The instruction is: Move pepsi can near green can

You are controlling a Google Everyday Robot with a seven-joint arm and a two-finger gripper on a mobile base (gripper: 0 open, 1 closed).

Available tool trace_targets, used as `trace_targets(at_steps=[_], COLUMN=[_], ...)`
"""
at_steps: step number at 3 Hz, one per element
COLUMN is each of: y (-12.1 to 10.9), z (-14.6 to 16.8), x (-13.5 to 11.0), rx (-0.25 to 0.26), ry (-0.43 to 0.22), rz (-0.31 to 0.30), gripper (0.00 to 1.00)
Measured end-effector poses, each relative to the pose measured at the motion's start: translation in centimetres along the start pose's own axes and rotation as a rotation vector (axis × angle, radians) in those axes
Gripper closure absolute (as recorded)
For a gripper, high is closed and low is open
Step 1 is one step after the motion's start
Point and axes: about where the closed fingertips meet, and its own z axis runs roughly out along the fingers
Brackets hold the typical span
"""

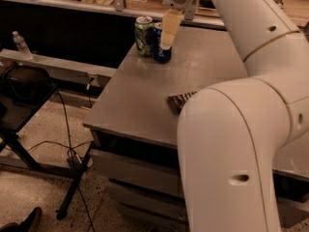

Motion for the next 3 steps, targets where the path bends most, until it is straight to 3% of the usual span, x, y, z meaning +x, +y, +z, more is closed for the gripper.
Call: trace_targets(at_steps=[1, 2, 3], y=[0.2, 1.0, 1.8], z=[-2.4, -3.7, -4.8], x=[1.9, 4.7, 6.8], rx=[0.036, 0.050, 0.050], ry=[-0.111, -0.281, -0.343], rz=[0.035, 0.073, 0.110], gripper=[0.00, 0.00, 0.00])
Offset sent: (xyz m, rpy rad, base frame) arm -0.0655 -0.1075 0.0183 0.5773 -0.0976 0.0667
